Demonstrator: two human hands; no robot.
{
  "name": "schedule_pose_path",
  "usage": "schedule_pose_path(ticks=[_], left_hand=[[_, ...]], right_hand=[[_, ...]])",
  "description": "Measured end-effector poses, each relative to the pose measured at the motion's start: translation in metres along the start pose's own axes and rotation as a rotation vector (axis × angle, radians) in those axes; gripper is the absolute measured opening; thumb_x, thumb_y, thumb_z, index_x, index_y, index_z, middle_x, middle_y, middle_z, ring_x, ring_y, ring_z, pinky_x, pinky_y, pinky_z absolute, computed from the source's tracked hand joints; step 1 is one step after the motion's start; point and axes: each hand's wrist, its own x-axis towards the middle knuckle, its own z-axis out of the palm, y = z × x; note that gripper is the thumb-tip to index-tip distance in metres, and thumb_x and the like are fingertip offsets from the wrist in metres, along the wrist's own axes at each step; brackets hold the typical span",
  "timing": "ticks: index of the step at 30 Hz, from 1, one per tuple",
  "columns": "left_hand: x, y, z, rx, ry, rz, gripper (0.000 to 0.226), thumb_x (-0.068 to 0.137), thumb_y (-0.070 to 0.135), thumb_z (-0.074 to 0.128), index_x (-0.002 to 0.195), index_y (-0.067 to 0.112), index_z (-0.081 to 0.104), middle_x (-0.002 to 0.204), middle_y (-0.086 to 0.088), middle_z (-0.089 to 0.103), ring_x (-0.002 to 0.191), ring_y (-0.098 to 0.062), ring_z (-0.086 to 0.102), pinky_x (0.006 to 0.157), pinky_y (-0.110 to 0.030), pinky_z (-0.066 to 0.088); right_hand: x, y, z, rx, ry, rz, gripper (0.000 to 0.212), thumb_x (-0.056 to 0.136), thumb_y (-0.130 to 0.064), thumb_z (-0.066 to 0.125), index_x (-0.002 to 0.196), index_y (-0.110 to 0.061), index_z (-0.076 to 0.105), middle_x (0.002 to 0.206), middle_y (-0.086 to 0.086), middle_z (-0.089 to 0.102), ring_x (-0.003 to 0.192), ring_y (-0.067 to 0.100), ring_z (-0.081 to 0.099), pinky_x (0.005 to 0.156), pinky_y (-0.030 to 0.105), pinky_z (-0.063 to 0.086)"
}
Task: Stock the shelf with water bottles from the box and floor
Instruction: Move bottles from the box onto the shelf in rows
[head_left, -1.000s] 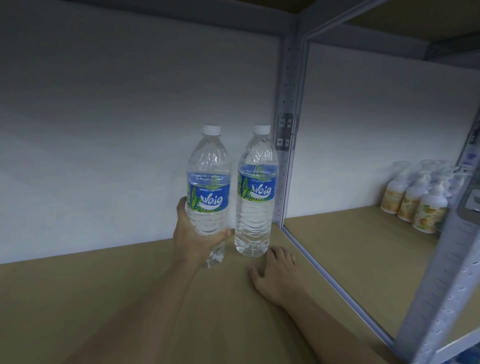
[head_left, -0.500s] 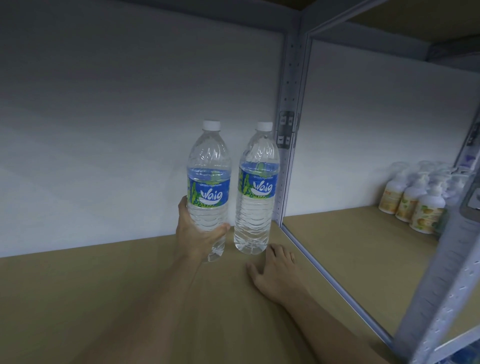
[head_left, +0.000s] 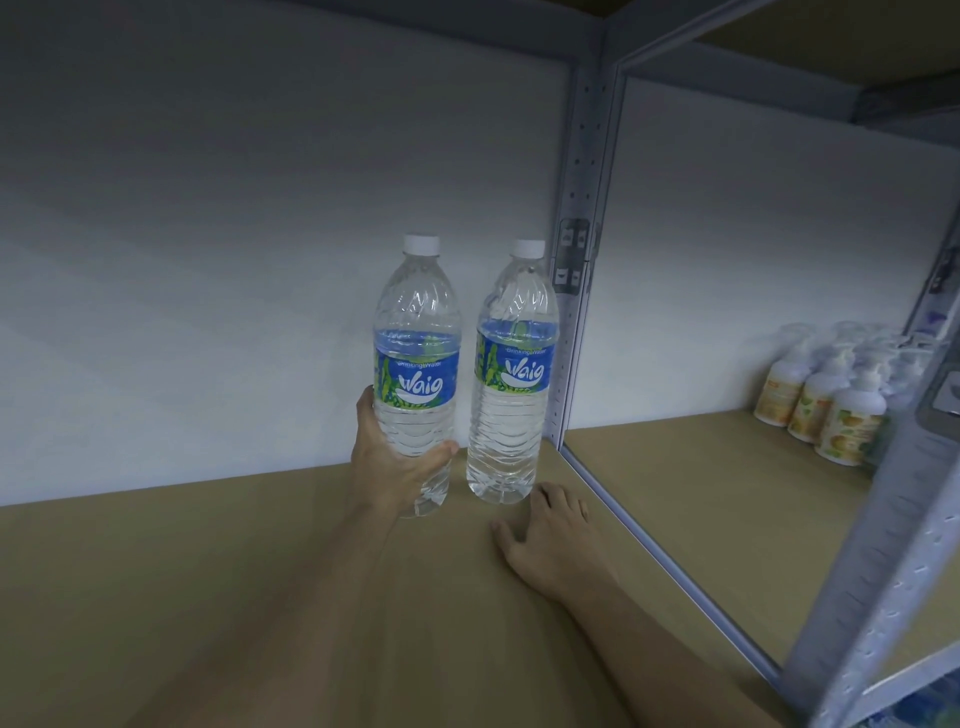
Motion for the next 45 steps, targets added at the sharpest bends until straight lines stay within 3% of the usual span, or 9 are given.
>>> schedule_pose_path(ticks=[9,14,21,25,28,32,37,41,45], left_hand=[[-0.007,0.007,0.000,-0.028,-0.037,-0.100,0.105,0.059,0.025,0.092,0.140,0.018,0.025,0.119,0.006,0.052,0.107,-0.013,0.054,0.094,-0.031,0.047],[-0.036,0.011,-0.027,0.072,-0.147,-0.222,0.139,0.037,0.050,0.094,0.147,0.026,0.012,0.143,0.005,0.034,0.123,-0.012,0.044,0.102,-0.035,0.044],[-0.106,0.043,-0.106,0.391,-0.285,-0.151,0.050,0.077,0.022,0.080,0.118,0.017,0.053,0.113,0.007,0.061,0.106,-0.012,0.059,0.075,-0.015,0.040],[-0.154,0.075,-0.157,0.430,-0.408,-0.145,0.034,0.081,0.025,0.076,0.110,0.020,0.061,0.109,0.009,0.065,0.101,-0.007,0.061,0.073,-0.005,0.040],[-0.199,0.103,-0.195,0.417,-0.396,-0.139,0.026,0.083,0.024,0.074,0.107,0.022,0.064,0.102,0.011,0.067,0.095,-0.003,0.063,0.083,-0.017,0.048],[-0.270,0.126,-0.247,0.325,-0.179,-0.083,0.014,0.086,0.014,0.068,0.089,0.027,0.065,0.079,0.003,0.067,0.065,-0.008,0.061,0.066,-0.023,0.052],[-0.380,0.098,-0.302,0.517,0.042,-0.038,0.009,0.087,0.015,0.064,0.084,0.024,0.064,0.059,0.003,0.058,0.052,-0.009,0.053,0.054,-0.018,0.043],[-0.458,0.027,-0.330,0.588,-0.051,-0.459,0.017,0.085,0.023,0.070,0.099,0.023,0.060,0.076,0.008,0.063,0.070,-0.005,0.060,0.075,-0.037,0.052],[-0.516,-0.023,-0.339,0.705,-0.232,-0.831,0.053,0.081,0.039,0.073,0.123,0.014,0.053,0.115,-0.006,0.061,0.108,-0.025,0.058,0.092,-0.036,0.047]], right_hand=[[-0.004,-0.005,-0.007,0.054,0.010,0.056,0.072,0.089,-0.064,0.044,0.138,-0.012,0.049,0.143,0.003,0.045,0.134,0.022,0.037,0.114,0.035,0.028],[-0.007,-0.008,-0.012,0.053,0.112,0.066,0.054,0.087,-0.062,0.048,0.110,-0.015,0.062,0.123,0.003,0.059,0.118,0.023,0.051,0.105,0.035,0.037],[-0.048,-0.045,-0.033,0.067,0.244,0.009,0.043,0.089,-0.036,0.053,0.123,-0.012,0.063,0.124,0.010,0.063,0.114,0.031,0.058,0.100,0.040,0.042],[-0.118,-0.096,-0.055,0.213,0.216,-0.071,0.038,0.090,-0.030,0.054,0.127,-0.026,0.060,0.113,0.005,0.068,0.096,0.035,0.067,0.081,0.041,0.052],[-0.183,-0.130,-0.069,0.316,0.234,-0.111,0.030,0.088,-0.029,0.056,0.116,-0.028,0.065,0.096,0.002,0.072,0.086,0.036,0.068,0.076,0.040,0.054],[-0.265,-0.168,-0.052,0.548,0.257,-0.170,0.025,0.083,-0.026,0.055,0.105,-0.024,0.068,0.080,-0.005,0.071,0.069,0.026,0.067,0.068,0.036,0.054],[-0.350,-0.184,0.021,0.612,-0.040,-0.036,0.024,0.087,-0.023,0.060,0.111,-0.026,0.064,0.095,-0.007,0.068,0.083,0.015,0.064,0.077,0.031,0.053],[-0.415,-0.177,0.101,0.528,-0.458,0.173,0.041,0.089,-0.031,0.063,0.128,-0.027,0.054,0.122,-0.003,0.064,0.105,0.019,0.062,0.091,0.037,0.053],[-0.469,-0.163,0.154,0.497,-0.681,0.329,0.043,0.087,-0.030,0.065,0.128,-0.023,0.053,0.128,0.004,0.061,0.111,0.027,0.061,0.083,0.030,0.050]])
